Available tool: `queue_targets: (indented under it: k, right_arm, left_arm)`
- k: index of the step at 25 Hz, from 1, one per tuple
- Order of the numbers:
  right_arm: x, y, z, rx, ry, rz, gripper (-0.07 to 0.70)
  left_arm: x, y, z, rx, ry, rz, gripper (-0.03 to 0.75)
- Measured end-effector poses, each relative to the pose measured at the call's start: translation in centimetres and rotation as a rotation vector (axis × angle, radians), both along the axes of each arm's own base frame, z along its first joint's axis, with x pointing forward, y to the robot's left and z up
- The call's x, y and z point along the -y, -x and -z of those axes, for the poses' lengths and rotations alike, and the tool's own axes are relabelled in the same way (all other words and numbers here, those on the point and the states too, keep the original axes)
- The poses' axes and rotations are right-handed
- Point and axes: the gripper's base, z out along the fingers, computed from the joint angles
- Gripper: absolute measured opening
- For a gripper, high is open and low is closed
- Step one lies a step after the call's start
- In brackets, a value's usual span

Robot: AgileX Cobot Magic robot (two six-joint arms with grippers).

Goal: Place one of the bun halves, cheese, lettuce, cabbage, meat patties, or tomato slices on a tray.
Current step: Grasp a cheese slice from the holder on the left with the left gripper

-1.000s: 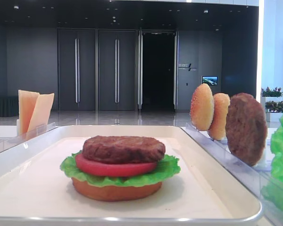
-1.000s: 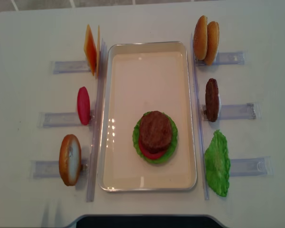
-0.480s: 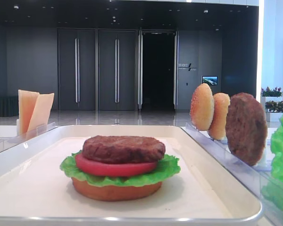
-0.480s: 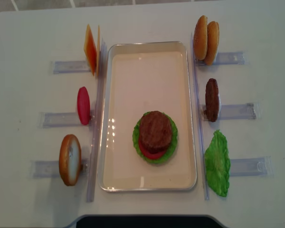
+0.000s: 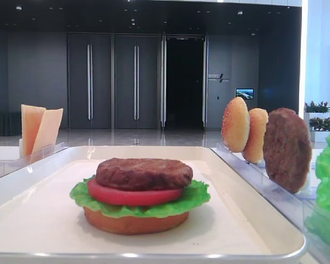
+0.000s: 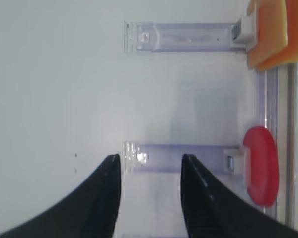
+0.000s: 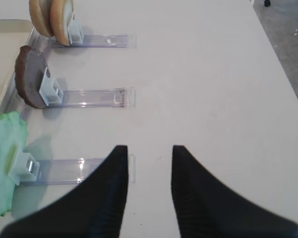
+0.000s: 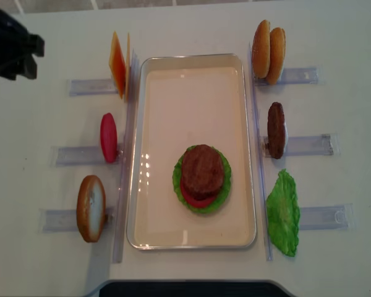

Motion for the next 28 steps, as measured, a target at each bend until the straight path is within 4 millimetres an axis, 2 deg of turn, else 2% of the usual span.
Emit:
queue_targets:
  k: [4, 8, 12, 16, 20, 22, 24, 28]
  right_arm:
    - [0.0, 0.0, 0.0, 0.000, 0.000, 0.000, 0.240]
    - [0.0, 0.0, 0.0, 0.000, 0.000, 0.000, 0.240]
    - [0.0, 0.0, 0.0, 0.000, 0.000, 0.000, 0.240]
    - [0.0, 0.0, 0.0, 0.000, 0.000, 0.000, 0.240]
    - [0.0, 0.0, 0.0, 0.000, 0.000, 0.000, 0.240]
    - [0.0, 0.0, 0.0, 0.000, 0.000, 0.000, 0.240]
    - [0.0, 0.0, 0.0, 0.000, 0.000, 0.000, 0.240]
    - [0.0, 0.0, 0.0, 0.000, 0.000, 0.000, 0.240]
  left_arm:
    - [0.1, -5.4, 1.5, -0.056, -0.002, -0.004, 0.314]
    - [0.1, -9.9, 3.1, -0.092, -0.003, -0.009, 0.314]
    - [0.2, -12.9, 4.1, -0.097, -0.003, -0.013, 0.314]
    - [0.2, -14.2, 3.5, -0.063, -0.002, -0.014, 0.314]
    - [0.3, -14.3, 3.0, -0.056, -0.001, -0.015, 0.314]
    - [1.0, -14.3, 3.0, -0.065, -0.006, -0.003, 0.314]
    - [2.9, -14.2, 3.1, -0.071, -0.014, 0.030, 0.314]
    - [9.4, -13.5, 3.1, -0.054, -0.002, 0.139, 0.314]
